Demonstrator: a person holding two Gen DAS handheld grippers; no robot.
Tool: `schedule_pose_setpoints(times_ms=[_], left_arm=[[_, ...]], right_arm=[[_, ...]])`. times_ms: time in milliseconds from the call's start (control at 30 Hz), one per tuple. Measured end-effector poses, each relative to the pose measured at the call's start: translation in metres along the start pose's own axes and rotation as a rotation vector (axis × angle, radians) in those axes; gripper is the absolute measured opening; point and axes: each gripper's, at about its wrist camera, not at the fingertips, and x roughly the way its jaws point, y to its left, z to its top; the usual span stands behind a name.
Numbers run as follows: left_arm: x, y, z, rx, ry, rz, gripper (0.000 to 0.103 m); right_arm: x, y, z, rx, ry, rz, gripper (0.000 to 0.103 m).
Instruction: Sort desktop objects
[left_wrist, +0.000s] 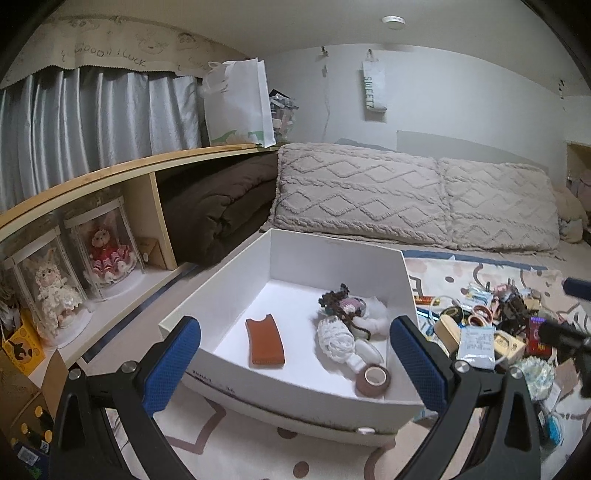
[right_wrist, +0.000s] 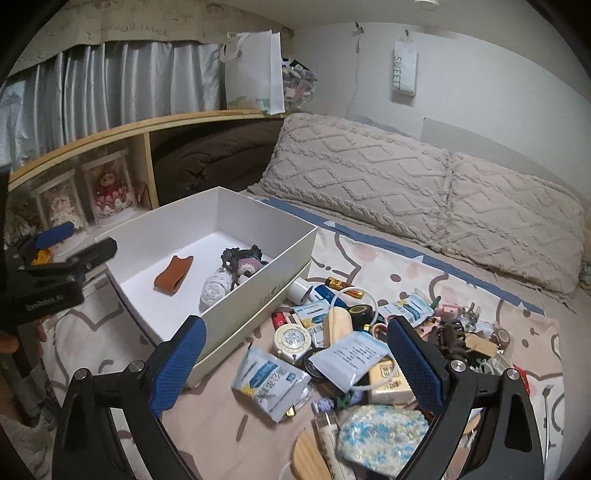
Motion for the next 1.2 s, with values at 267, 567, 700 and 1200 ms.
schedule_pose_setpoints(times_ms=[267, 567, 700, 1200], left_arm=[[-0.023, -0.010, -0.020, 0.015, -0.025, -0.051, 0.103], [-0.045, -0.029, -0.043, 0.027, -0.027, -0.112, 0.103], [-0.050, -0.037, -0.052, 0.036, -0.020, -0.108, 0.103], [-0.083, -0.060, -0.060, 0.054, -0.037, -0.176, 0.103]], right_arm=[[-0.024, -0.010, -0.019, 0.026, -0.034, -0.016, 0.098], [-0.039, -0.018, -0.039, 0.050, -0.054, -0.023, 0.098], [-0.046, -0.018, -0.050, 0.043, -0.060, -0.041, 0.098], [-0.075, -0.027, -0.077, 0.046, -0.102, -0.053, 0.098]])
